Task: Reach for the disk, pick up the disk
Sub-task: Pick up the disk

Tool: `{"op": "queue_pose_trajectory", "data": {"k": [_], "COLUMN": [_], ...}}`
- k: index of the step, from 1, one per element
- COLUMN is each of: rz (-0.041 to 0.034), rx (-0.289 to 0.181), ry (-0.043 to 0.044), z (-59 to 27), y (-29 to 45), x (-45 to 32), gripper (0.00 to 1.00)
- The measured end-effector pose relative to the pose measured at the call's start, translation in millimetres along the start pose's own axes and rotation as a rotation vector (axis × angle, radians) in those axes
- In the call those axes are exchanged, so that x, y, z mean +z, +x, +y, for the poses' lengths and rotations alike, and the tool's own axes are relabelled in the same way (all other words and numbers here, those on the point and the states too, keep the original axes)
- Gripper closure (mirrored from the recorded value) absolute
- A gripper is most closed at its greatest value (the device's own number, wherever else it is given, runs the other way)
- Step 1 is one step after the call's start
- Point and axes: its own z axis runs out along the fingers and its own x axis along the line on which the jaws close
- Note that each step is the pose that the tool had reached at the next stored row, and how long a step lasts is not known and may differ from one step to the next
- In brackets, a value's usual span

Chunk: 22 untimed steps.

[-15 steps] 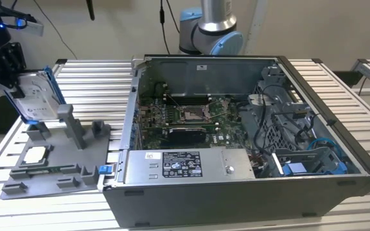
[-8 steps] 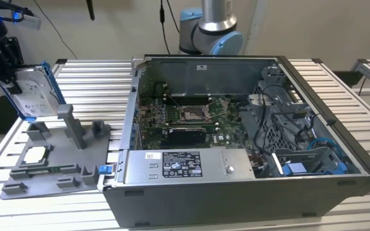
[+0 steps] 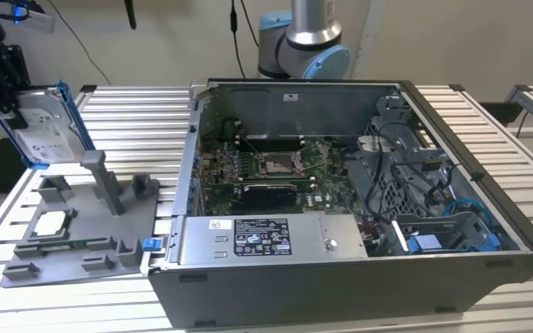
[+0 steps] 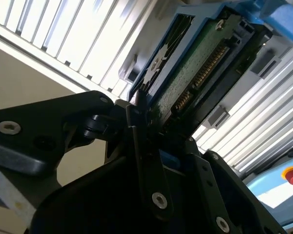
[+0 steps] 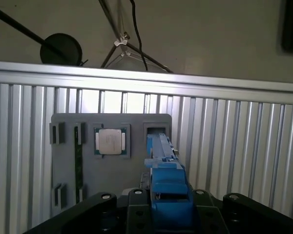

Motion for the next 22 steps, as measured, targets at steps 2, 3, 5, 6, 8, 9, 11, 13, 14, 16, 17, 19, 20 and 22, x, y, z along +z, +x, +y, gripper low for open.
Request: {"op": "queue_pose_trajectory", "data": {"k": [2, 3, 5, 6, 8, 9, 11, 13, 14, 16, 17, 19, 20, 22], "rz": [0.0, 0.0001, 0.0, 0.0, 0.0, 0.0, 0.0, 0.0, 0.0, 0.0, 0.0, 0.0, 0.0, 0.0], "rx": [0.0, 0.0, 0.0, 0.0, 0.0, 0.0, 0.0, 0.0, 0.0, 0.0, 0.0, 0.0, 0.0, 0.0], "ry": [0.0, -0.0001, 0.0, 0.0001, 0.0, 0.0, 0.0001, 0.0, 0.0, 0.0, 0.0, 0.0, 0.0, 0.0], "z": [0.0, 0.0, 0.0, 0.0, 0.1, 0.1, 0.1, 0.1, 0.0, 0.0, 0.1, 0.1, 0.1, 0.1], "y": [-0.1, -0.1, -0.2, -0.2, -0.3, -0.4, -0.4, -0.4, -0.4, -0.5, -0.5, -0.6, -0.6, -0.7], "x": [-2.9, -4.5, -7.0, -8.4, -11.1, -12.4, -15.0, -17.6, -19.3, -22.8, -24.4, -27.5, -29.0, -32.0], "gripper": [1.0, 1.0, 1.0, 1.0, 1.0, 1.0, 1.0, 1.0, 1.0, 1.0, 1.0, 1.0, 1.0, 1.0]}}
